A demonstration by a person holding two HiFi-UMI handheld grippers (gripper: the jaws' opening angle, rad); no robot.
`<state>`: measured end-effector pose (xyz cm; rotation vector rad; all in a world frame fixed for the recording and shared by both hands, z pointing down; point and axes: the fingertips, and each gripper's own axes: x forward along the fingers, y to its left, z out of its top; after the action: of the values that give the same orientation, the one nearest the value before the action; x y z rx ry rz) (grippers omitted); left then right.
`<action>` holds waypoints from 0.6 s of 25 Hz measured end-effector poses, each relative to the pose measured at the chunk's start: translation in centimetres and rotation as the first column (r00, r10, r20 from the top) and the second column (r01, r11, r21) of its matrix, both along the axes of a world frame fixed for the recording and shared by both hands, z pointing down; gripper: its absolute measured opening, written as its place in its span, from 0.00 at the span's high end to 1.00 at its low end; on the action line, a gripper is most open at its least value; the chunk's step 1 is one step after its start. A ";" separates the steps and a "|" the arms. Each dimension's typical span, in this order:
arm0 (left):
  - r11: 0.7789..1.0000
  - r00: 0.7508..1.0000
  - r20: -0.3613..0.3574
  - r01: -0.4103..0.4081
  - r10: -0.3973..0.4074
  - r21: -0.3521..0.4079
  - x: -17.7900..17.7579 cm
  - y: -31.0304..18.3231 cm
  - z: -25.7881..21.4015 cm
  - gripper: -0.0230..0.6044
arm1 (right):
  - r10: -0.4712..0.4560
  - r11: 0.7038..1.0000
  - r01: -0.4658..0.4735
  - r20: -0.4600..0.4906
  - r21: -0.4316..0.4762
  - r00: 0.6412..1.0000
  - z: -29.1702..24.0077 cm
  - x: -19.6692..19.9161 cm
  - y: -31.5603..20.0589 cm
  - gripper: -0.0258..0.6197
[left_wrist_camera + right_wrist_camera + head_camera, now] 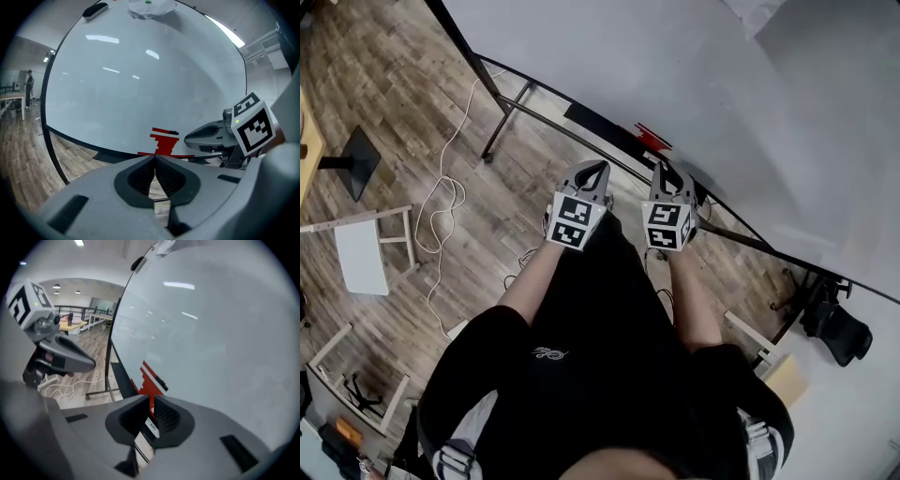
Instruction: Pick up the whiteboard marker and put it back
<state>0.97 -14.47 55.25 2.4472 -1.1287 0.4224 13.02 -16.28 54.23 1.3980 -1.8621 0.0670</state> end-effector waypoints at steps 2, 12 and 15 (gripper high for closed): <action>1.000 1.000 -0.013 -0.017 0.017 0.006 0.4 0.5 -0.5 0.95 | 0.037 0.998 -0.038 0.021 0.056 0.999 -1.5 0.0 0.4 0.94; 0.996 0.997 -0.041 -0.071 0.073 0.049 3.0 3.2 -3.0 0.95 | 0.126 0.976 -0.168 0.271 0.136 0.954 -5.5 -0.4 4.8 0.96; 0.994 0.996 -0.032 -0.082 0.084 0.067 3.8 4.2 -3.7 0.95 | 0.119 0.973 -0.173 0.307 0.156 0.944 -6.4 0.0 5.7 0.96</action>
<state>4.73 -10.28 51.55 2.5552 -1.0451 0.3720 13.05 -10.53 47.81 1.7307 -2.0443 0.1961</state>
